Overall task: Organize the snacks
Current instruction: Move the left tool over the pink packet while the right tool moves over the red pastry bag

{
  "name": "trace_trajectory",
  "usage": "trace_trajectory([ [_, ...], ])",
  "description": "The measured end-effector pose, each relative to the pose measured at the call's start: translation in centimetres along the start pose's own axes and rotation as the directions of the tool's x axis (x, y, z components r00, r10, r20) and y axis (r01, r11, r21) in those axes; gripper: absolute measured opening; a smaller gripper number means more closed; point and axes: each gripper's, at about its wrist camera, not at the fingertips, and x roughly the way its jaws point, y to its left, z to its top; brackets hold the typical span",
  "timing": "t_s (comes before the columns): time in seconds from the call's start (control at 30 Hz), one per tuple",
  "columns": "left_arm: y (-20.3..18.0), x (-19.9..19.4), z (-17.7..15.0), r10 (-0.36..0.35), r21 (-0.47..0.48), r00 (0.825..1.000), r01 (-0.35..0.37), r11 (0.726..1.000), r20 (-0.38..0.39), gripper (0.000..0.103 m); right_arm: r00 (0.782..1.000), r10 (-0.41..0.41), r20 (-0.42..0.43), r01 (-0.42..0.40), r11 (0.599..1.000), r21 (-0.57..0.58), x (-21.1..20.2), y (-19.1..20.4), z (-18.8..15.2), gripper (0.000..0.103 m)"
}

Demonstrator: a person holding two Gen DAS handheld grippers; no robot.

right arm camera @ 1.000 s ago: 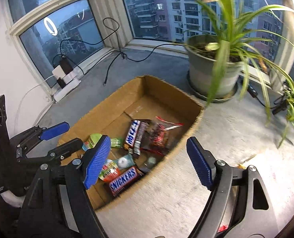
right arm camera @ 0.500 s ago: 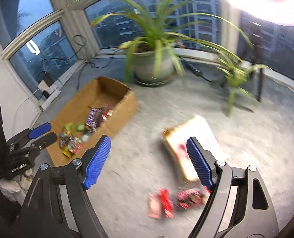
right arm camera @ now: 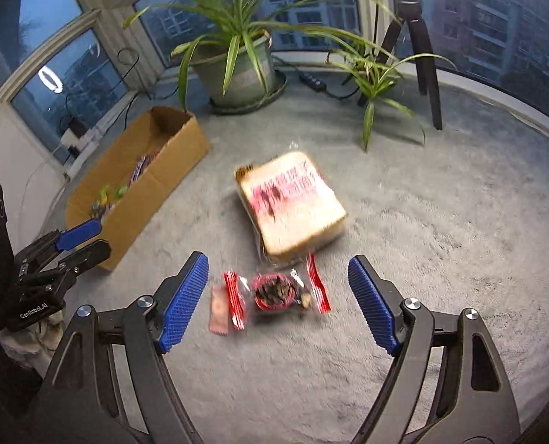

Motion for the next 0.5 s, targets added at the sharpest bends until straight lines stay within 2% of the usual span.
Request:
trace_trajectory([
  [0.03, -0.6, 0.2, -0.3, -0.005, -0.001, 1.0, 0.005, 1.0, -0.006, 0.055, 1.0, 0.01, -0.008, -0.01, 1.0, -0.022, 0.1, 0.0, -0.3, 0.075],
  [0.1, -1.4, 0.6, -0.8, -0.01, -0.002, 1.0, 0.01, 1.0, -0.017, 0.055, 0.999, 0.035, -0.033, -0.037, 0.997, -0.064, 0.5, 0.2, -0.6, 0.061],
  [0.17, -2.4, 0.8, -1.5, -0.016, -0.009, 1.0, 0.016, 1.0, -0.027, 0.055, 0.996, 0.061, -0.067, -0.068, 0.992, -0.105, 1.1, 0.5, -0.8, 0.056],
  [0.33, -3.9, 1.1, -2.6, -0.01, -0.025, 0.999, 0.009, 1.0, -0.049, 0.055, 0.978, 0.139, -0.157, -0.168, 0.967, -0.191, 3.0, 0.9, -0.7, 0.055],
  [0.5, -5.0, 0.9, -3.5, 0.006, -0.051, 0.998, -0.009, 0.999, -0.056, 0.055, 0.96, 0.173, -0.221, -0.226, 0.944, -0.24, 4.9, 0.7, 0.2, 0.055],
])
